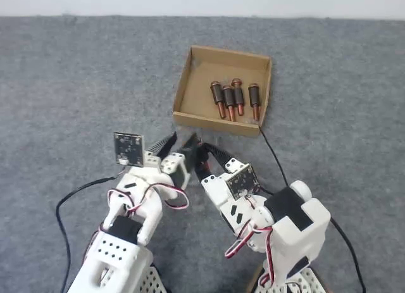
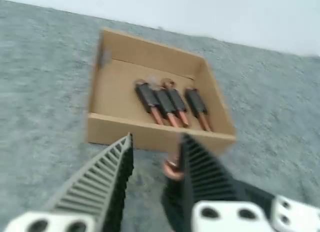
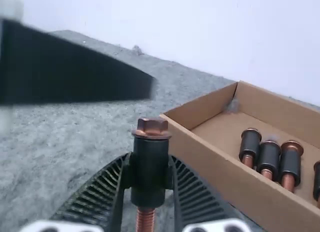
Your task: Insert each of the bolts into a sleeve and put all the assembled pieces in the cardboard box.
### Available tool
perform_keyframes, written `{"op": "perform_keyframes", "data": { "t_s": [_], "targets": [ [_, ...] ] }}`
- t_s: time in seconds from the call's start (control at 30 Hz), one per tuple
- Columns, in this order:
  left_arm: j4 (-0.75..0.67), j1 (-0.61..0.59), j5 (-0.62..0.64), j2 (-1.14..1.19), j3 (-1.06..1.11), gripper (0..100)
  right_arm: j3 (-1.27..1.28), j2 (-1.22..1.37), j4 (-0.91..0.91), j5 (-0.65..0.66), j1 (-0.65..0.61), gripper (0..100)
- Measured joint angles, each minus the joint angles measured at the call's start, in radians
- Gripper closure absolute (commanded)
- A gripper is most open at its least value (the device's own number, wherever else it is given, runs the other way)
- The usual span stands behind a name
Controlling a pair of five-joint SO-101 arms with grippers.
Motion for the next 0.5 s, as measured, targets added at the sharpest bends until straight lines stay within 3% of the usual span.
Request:
{"op": "perform_keyframes", "data": {
  "t_s": [0.37,0.5],
  "targets": [
    [0.0,-0.186,0.002,0.0,-0.029,99,-0.023,0.0,0.0,0.0,0.046,99.2],
    [0.098,-0.245,0.003,0.0,-0.091,99,-0.023,0.0,0.0,0.0,0.057,99.2]
  ]
}}
